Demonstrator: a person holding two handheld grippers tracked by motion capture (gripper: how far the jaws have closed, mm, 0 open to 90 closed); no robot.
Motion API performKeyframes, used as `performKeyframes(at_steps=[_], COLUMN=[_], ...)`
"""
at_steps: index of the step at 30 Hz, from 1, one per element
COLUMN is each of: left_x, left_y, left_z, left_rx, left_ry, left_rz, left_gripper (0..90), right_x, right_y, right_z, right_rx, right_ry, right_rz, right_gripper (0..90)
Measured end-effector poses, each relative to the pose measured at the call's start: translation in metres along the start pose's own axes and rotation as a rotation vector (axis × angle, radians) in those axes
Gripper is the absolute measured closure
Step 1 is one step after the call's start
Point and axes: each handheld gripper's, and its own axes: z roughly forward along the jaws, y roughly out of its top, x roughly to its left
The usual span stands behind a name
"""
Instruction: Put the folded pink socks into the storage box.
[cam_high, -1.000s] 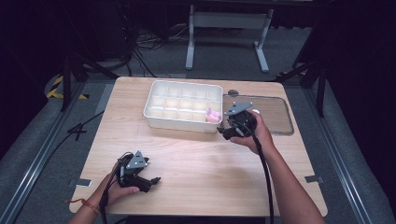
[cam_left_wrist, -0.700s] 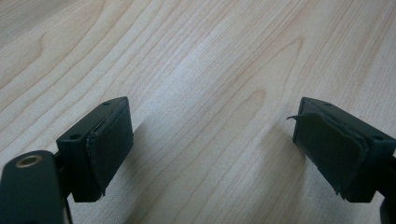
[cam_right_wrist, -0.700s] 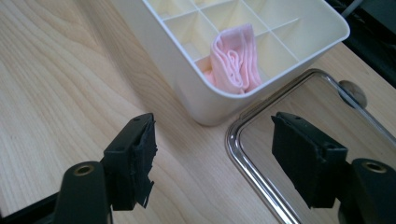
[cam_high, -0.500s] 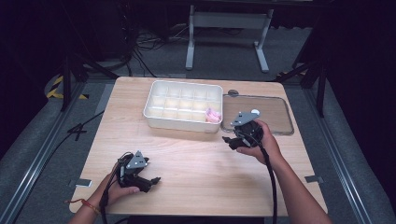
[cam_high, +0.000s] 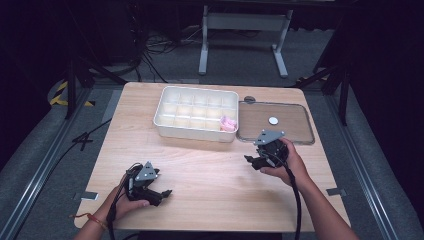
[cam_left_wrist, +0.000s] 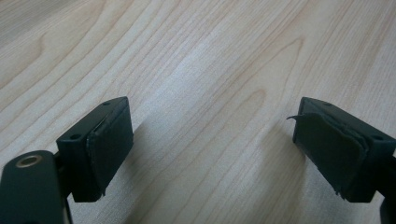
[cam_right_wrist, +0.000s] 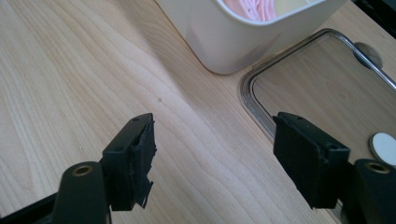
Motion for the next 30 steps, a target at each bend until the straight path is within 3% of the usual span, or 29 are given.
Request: performKeyframes(at_steps=[11, 25, 30], left_x=[0.0, 0.0, 0.0], left_y=[0.0, 0.0, 0.0], left_z=[0.0, 0.0, 0.0], left_rx=[0.0, 0.0, -0.001], left_ry=[0.002, 0.002, 0.002], left_rz=[-0.001, -0.002, -0.004], left_gripper=[12.3, 12.3, 12.3], right_x=[0.003, 0.013, 0.017], right_y=[-0.029, -0.059, -0.072], right_z=[-0.001, -0.005, -0.007], right_rx=[0.014, 0.034, 0.02], right_ry=[0.01, 0.002, 0.015], right_rz=[0.031, 0.0, 0.013], right_gripper=[30.5, 30.9, 30.8])
